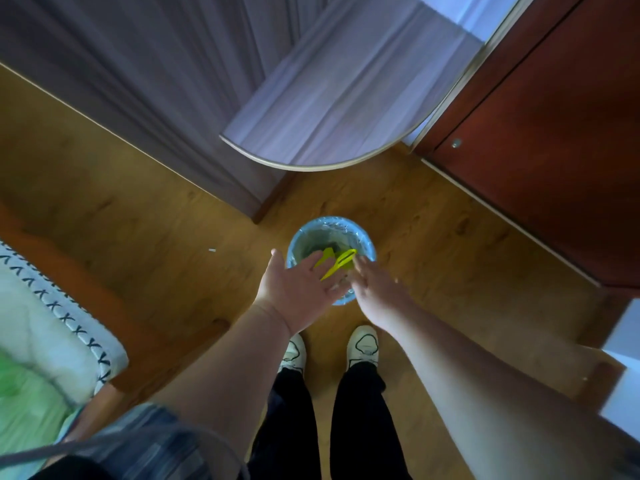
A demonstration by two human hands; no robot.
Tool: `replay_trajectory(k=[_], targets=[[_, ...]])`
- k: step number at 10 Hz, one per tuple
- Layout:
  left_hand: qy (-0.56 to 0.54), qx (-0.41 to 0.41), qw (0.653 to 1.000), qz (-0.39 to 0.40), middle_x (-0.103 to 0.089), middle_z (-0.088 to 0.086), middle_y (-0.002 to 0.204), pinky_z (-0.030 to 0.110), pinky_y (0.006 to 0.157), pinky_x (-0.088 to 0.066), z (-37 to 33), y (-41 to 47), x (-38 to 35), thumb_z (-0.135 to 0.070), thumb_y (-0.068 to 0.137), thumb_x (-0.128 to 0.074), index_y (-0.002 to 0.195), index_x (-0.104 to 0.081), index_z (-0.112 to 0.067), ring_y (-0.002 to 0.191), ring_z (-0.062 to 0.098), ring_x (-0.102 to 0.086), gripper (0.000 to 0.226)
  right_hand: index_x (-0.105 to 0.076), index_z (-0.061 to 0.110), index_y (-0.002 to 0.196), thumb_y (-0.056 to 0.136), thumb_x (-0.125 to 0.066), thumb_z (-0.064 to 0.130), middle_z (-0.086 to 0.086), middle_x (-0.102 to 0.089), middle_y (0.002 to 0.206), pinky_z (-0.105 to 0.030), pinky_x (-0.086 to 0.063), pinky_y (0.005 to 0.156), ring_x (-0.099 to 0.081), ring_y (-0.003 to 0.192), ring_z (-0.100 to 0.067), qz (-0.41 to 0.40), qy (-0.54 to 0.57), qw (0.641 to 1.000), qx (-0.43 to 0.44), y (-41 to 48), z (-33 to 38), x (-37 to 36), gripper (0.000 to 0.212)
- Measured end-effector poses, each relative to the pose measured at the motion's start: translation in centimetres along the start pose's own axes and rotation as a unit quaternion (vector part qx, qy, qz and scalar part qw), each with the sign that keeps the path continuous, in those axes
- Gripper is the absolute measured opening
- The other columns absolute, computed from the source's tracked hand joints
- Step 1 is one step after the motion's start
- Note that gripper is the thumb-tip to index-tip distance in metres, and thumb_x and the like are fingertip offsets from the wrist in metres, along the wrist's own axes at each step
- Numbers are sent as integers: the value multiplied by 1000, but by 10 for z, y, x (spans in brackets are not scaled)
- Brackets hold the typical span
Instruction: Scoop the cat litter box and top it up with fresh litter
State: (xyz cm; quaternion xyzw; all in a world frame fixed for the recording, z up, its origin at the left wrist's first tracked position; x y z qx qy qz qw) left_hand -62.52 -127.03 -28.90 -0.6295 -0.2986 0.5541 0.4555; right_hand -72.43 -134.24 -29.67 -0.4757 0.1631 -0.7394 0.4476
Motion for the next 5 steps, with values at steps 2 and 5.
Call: replay_trajectory(k=[2, 5], targets=[[-24, 72, 995, 62, -3, -7, 166, 40, 116, -20, 6, -43, -31, -53, 104, -23, 154, -20, 2, 152, 11, -4, 74, -21, 31, 158, 101, -13, 49, 9, -21, 165, -42, -6, 125, -11, 153, -8, -11, -30, 981, 192, -45, 76, 22, 60], [52, -83, 995, 5, -50, 13, 146, 53, 110, -36, -15, -160, -35, -53, 102, -33, 136, -51, -8, 132, 34, -47, 59, -29, 24, 157, 102, -23, 47, -1, -31, 162, -42, -26, 121, -26, 150, -22, -117, -121, 985, 41, -142, 69, 89, 59]])
Point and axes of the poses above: each hand's wrist, its own y-axis towards the middle knuckle, its own x-axis out of the back of the hand, z = x × y, the point moved 8 cm from there along y, towards the middle knuckle
